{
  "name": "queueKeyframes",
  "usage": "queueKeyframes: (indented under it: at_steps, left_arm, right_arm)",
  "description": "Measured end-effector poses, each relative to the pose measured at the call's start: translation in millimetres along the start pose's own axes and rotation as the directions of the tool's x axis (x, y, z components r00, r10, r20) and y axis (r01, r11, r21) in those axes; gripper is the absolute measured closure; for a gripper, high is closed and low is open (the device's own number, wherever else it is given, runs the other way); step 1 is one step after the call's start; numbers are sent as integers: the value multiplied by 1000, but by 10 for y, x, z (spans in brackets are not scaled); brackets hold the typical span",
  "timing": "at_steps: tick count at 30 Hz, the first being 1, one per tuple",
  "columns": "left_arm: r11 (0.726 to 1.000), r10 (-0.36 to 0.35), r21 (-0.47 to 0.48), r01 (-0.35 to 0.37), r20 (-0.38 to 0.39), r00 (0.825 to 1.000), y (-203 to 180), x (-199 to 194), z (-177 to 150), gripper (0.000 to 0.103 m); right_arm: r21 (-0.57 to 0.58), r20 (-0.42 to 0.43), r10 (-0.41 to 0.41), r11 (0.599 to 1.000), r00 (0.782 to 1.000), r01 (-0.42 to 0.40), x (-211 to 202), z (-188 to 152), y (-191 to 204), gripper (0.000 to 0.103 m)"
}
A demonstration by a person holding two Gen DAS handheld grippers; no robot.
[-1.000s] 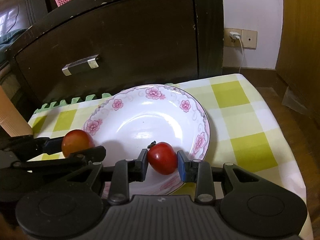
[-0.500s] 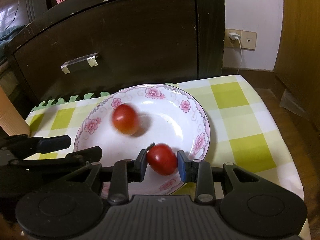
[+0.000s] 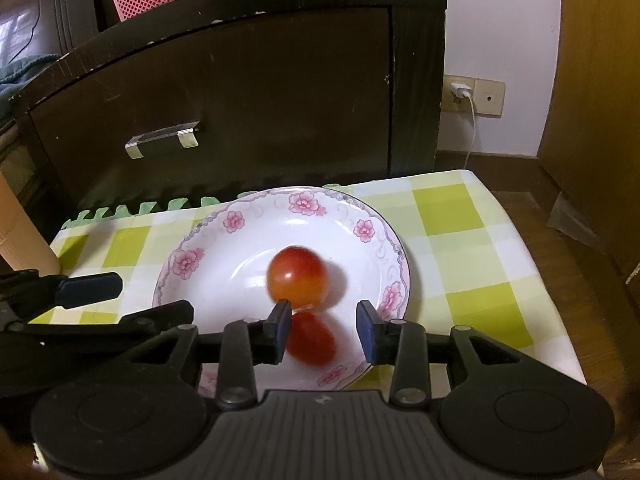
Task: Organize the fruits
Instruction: 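Open left tool to drop the large tomato in the bowl while right tool releases its cherry tomato, then withdraw both open tools from the bowl back toward the fruit cluster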
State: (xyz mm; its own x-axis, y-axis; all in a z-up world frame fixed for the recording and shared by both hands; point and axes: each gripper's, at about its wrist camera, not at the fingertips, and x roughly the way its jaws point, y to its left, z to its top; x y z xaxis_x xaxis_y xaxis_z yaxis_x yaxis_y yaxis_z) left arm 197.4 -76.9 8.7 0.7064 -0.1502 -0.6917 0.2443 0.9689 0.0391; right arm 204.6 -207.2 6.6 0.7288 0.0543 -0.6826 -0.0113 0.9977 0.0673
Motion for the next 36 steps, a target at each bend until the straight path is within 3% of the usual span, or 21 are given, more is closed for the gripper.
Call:
queueKeyframes:
  at_steps: [36]
  left_arm:
    - [1000, 2, 3, -3, 29, 1000, 49, -528, -119, 30]
  right_arm:
    - [14, 11, 27, 1000, 1000, -28, -592, -162, 162, 68]
